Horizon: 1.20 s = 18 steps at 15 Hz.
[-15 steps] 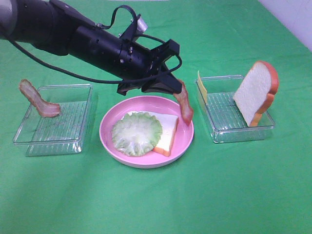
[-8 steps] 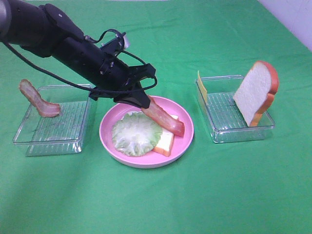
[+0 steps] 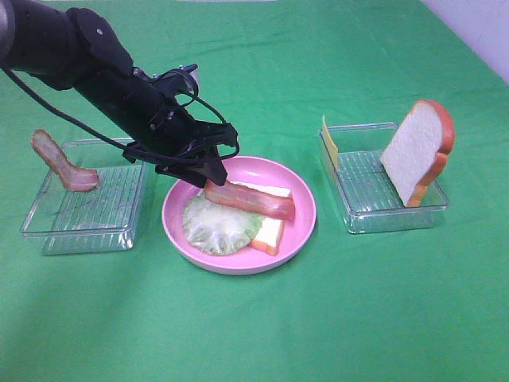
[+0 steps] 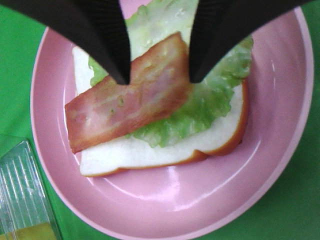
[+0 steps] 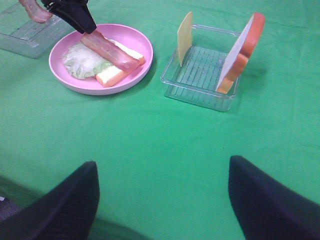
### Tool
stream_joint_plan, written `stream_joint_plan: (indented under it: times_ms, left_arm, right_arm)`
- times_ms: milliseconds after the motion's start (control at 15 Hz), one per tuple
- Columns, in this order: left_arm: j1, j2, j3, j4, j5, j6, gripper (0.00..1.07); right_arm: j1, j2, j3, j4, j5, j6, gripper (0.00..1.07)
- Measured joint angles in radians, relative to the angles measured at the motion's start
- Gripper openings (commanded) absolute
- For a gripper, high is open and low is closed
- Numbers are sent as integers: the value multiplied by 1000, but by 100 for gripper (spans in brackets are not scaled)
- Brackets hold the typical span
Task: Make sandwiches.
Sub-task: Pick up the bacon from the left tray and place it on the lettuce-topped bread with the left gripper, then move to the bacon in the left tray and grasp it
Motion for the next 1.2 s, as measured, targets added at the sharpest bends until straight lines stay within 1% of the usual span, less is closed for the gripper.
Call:
stream_joint_plan:
  times_ms: [67,133,267,333,400,467,533,667,733,933,1000,1067,1200]
  left_arm:
    - [0,-7,-1,7,1,0,73]
    - [0,-18,-3,19,1,0,75]
    - [0,-48,-7,58,2,-2,75]
    - [17,-104,-19,138,10,-79,75]
    - [33,-124,-34,181,30,-133,75]
    - [58,-142,-58,246,74,-198,75]
    - [71,-149,-73,279,100,-227,75]
    - [116,-159,-139,412,218,-310,75]
    - [126,-161,-156,447,246,-326,75]
    - [182,-164,-226,592,334,-391,75]
    - [207,-164,-230,619,349,-404,75]
    - [257,-154,-237,638,362,-410,75]
    - [301,-125,-239,651,376,-413,75]
  right_arm:
    - [0,0,0,0,0,0,70]
    - [0,0,0,0,0,0,70]
    - [0,0,0,0,0,0,70]
    - [0,0,0,0,0,0,70]
    - [0,0,0,0,0,0,70]
    - [0,0,0,0,0,0,70]
    - [0,0,0,0,0,0,70]
    - [0,0,0,0,0,0,70]
    - [0,0,0,0,0,0,70]
    - [0,0,0,0,0,1,70]
    - [0,0,0,0,0,1,70]
    - [0,0,0,0,0,1,70]
    - [0,0,0,0,0,1,70]
